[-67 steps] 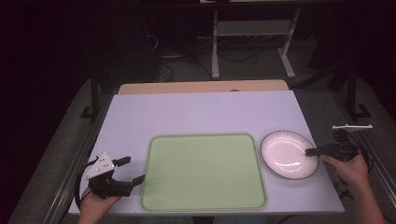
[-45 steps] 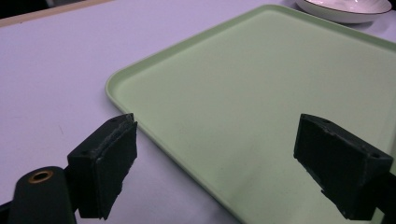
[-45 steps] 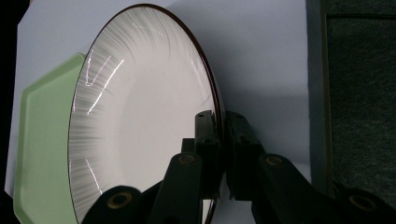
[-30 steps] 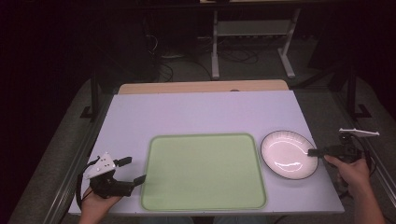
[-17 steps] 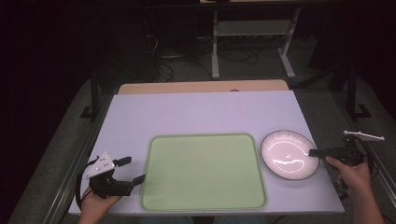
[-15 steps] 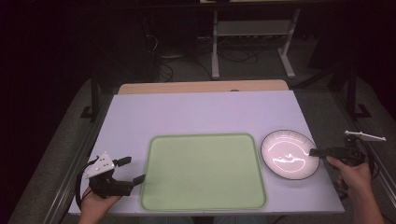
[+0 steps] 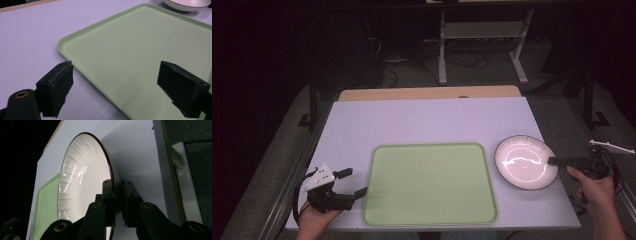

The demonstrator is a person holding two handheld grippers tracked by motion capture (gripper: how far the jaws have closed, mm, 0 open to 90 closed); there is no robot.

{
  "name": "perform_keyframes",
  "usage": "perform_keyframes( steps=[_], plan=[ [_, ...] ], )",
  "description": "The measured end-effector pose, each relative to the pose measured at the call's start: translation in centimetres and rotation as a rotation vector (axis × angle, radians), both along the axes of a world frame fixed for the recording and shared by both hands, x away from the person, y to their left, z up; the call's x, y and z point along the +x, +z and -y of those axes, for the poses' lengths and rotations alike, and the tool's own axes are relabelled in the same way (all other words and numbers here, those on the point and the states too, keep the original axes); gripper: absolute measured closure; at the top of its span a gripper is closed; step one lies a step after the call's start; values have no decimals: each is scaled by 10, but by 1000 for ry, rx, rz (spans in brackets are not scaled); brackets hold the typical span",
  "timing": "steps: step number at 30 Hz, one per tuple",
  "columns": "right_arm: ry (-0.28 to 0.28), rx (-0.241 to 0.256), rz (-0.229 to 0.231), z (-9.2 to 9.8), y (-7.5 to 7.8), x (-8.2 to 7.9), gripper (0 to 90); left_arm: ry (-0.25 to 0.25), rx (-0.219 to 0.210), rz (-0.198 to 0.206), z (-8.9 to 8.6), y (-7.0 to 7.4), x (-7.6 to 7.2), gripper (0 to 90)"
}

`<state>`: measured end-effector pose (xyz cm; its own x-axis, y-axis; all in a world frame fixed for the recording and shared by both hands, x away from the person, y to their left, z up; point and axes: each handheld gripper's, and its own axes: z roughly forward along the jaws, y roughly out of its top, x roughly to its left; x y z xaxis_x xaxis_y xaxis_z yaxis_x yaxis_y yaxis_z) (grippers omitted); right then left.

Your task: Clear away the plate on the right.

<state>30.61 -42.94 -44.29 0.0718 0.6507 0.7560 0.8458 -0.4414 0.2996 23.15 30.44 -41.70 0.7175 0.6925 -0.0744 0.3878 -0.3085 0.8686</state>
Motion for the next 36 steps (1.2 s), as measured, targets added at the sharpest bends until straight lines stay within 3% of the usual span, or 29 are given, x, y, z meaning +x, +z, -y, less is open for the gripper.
perform_keyframes(
  steps=[11,23,26,31,36],
  plan=[
    [5,38,47,3,18,-4,815,2,-2,0,0,0,0,133],
    [20,45,89,5,38,-10,813,-1,-7,-2,-1,0,0,133],
    [28,48,119,2,46,-10,811,-1,-5,-3,0,0,0,133],
    [51,69,136,-6,57,-8,811,2,-6,-1,-1,0,0,133],
    [84,61,151,-20,71,-4,811,-2,-7,-1,-1,1,0,133]
  ],
)
